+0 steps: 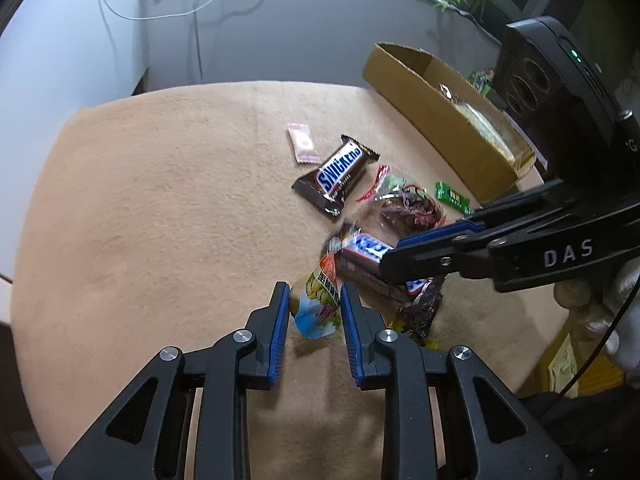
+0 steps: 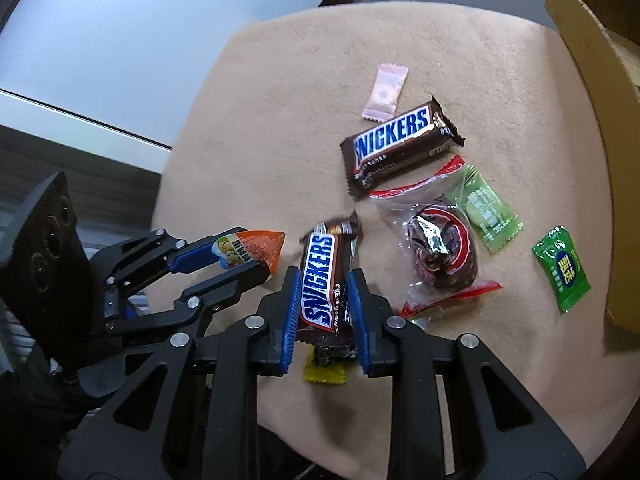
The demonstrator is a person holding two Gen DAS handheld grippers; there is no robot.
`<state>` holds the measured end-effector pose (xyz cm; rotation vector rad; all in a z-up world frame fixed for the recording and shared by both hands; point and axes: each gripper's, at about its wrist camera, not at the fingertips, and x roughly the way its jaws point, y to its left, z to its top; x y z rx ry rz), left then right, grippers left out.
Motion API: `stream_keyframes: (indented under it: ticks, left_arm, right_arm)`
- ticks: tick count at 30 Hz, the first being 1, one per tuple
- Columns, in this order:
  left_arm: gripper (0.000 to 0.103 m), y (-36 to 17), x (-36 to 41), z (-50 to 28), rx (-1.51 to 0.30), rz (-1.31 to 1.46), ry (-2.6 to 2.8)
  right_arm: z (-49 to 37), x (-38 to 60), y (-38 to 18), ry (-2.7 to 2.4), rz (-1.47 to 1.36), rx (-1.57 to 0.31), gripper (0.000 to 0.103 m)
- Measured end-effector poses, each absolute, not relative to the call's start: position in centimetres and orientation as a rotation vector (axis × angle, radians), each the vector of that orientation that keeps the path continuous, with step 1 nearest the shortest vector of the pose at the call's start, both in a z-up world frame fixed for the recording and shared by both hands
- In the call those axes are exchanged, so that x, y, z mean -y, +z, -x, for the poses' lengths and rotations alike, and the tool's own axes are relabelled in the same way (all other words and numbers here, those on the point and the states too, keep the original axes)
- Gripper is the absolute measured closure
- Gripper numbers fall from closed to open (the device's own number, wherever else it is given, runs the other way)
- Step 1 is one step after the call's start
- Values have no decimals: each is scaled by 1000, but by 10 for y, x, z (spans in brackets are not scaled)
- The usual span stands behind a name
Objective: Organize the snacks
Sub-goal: 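Grasp a Snickers bar with the right gripper while the left gripper grasps an orange candy packet, then lift the Snickers bar and orange packet off the table with both grippers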
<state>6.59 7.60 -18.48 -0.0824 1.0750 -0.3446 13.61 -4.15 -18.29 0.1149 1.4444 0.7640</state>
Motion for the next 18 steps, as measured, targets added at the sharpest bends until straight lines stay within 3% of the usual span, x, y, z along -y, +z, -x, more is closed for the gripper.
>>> stream_keyframes:
  ticks: [9,18]
  left_arm:
    - [79,-182,-75,-66,-1066,83,-342]
    - [79,-181,-89,-67,-1064,114,-309]
  right_arm:
    - [-132,32,-200,776,-8,-1507,82]
    - [-133,0,-201,801,149,-1483,77]
